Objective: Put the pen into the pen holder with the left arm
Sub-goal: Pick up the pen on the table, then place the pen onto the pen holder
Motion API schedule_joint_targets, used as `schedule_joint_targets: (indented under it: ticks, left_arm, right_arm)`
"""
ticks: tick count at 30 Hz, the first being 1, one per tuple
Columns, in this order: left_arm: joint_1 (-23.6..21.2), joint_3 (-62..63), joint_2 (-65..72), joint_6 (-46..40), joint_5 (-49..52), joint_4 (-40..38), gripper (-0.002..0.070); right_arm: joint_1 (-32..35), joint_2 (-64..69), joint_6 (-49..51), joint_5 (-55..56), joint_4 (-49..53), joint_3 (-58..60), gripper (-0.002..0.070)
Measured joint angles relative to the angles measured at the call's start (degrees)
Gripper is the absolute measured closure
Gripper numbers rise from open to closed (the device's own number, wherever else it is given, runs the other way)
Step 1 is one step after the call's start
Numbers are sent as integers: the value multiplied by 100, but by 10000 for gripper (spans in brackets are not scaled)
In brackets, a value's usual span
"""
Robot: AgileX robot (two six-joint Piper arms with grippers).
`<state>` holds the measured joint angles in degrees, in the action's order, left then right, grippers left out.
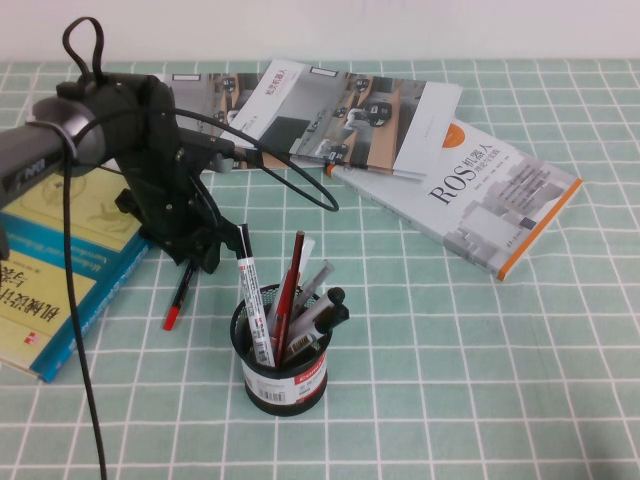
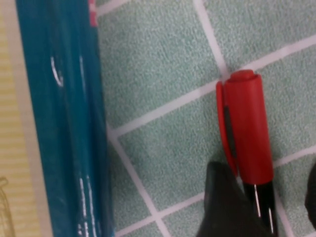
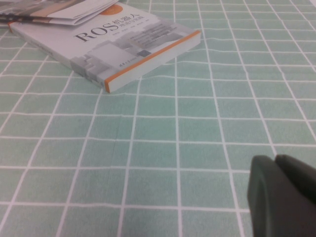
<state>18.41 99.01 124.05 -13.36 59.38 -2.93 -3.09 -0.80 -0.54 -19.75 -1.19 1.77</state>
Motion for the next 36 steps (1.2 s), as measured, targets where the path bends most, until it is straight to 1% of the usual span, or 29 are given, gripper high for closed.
schedule_joint_targets:
  ticks: [4, 6, 9, 13, 14, 26, 31, 36]
  left_arm:
    - [0, 0, 4, 0, 0, 0, 360]
    - [0, 0, 4, 0, 0, 11, 376]
    - [0, 0, 4, 0, 27, 70, 442]
    - [0, 0, 13, -3, 27, 152, 582]
    - [0, 0, 13, -12, 27, 152, 606]
    - [0, -22, -93, -25, -34, 65, 608]
    - [0, -57, -745, -66, -99, 40, 608]
    - [0, -57, -1730, -66, -214, 29, 608]
  right_arm:
    - [0, 0, 0, 0, 0, 0, 696]
    - [0, 0, 0, 0, 0, 0, 696]
    - [0, 0, 0, 0, 0, 0, 696]
    - [0, 0, 0, 0, 0, 0, 696]
    - [0, 0, 0, 0, 0, 0, 696]
    - [0, 0, 0, 0, 0, 0, 696]
    - [0, 0, 0, 0, 0, 0, 696]
    - [0, 0, 0, 0, 0, 0, 696]
